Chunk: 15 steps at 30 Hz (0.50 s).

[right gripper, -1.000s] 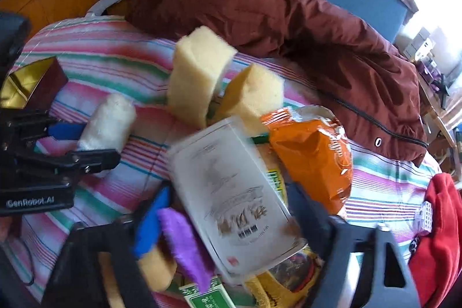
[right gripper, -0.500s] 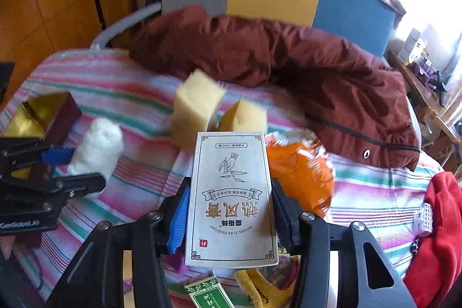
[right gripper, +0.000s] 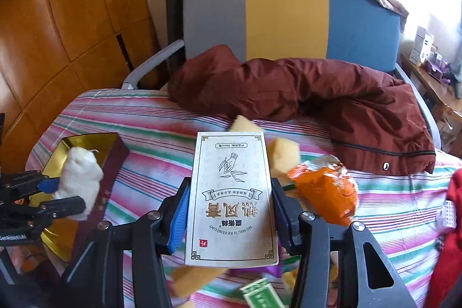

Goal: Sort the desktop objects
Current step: 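Carry the sock with the left tool while the right tool carries the box to the tray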

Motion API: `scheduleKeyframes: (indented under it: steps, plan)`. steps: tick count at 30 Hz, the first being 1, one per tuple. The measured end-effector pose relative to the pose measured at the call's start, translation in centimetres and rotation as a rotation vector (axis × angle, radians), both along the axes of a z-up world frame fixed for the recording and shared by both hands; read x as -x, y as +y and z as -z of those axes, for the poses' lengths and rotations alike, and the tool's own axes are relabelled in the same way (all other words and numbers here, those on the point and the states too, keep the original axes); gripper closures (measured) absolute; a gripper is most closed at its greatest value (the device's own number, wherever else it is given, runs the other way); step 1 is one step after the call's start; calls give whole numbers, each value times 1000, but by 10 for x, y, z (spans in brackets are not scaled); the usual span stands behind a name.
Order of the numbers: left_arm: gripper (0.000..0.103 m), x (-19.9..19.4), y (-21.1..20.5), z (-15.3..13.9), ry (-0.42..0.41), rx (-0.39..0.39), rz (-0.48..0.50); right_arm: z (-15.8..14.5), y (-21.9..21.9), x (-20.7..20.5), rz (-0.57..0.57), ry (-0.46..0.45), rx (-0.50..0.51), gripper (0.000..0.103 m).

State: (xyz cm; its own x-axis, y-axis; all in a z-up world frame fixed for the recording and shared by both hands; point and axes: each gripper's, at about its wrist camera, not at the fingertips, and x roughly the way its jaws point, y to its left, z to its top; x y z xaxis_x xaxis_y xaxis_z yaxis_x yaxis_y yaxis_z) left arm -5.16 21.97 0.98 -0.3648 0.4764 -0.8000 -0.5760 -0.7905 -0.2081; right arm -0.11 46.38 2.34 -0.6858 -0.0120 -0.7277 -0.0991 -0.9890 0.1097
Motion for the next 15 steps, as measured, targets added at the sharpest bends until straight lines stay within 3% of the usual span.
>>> scheduleKeyframes:
  steps: [8,15]
  plan:
    - [55,6,-82,5,-2,15,-134,-14,-58,3,-74,6,11,52]
    - [55,16,-156,31,-35,56,-250,-20,-135,20,-214,-6,19,52]
